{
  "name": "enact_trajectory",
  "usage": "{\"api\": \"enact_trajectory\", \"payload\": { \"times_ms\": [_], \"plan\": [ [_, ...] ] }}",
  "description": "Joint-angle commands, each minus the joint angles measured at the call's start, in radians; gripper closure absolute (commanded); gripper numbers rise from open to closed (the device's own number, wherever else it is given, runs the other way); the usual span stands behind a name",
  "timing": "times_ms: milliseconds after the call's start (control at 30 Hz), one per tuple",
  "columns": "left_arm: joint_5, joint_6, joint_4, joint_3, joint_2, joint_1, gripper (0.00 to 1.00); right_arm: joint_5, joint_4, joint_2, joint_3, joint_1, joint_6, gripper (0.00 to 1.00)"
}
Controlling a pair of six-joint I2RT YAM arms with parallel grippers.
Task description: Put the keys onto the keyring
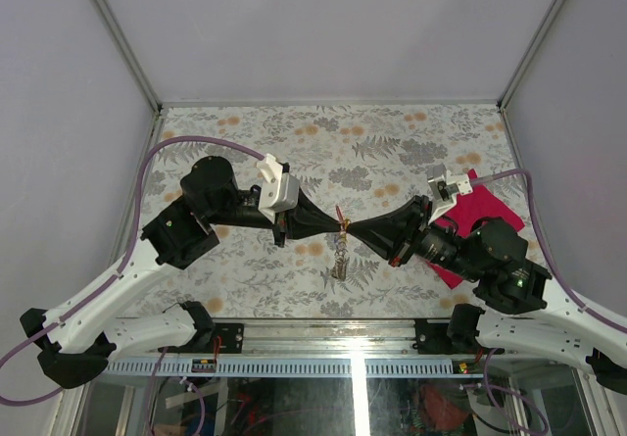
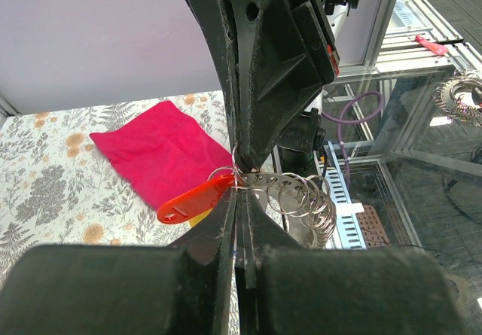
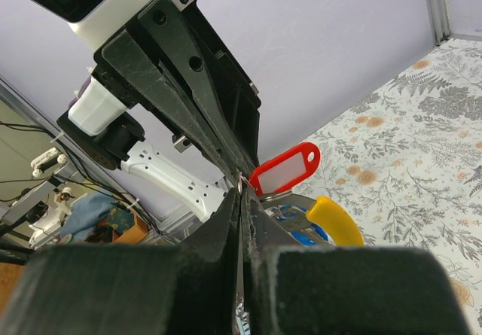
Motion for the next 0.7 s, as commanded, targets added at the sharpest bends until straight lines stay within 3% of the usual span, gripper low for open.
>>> {"api": "enact_trajectory", "payload": {
  "times_ms": [0, 133, 467, 667],
  "plan": [
    [0.037, 0.018, 0.063, 0.02, -0.015, -0.003, 1.0, 0.072, 0.051, -0.01, 0.044, 0.005, 0.021, 1.0],
    [0.026, 0.018, 0.063, 0.018, -0.016, -0.004, 1.0, 0.071, 0.057, -0.019, 0.038, 0.005, 0.017, 1.0],
    [-0.015, 0.016, 0.055, 0.022, -0.024, -0.004, 1.0, -0.116, 0.045, -0.072, 0.059, 0.005, -0.112, 1.0],
    [-0.026, 0.016, 0.054, 0.022, -0.024, -0.003, 1.0, -0.095, -0.026, -0.101, 0.077, 0.005, -0.146, 1.0]
  ]
}}
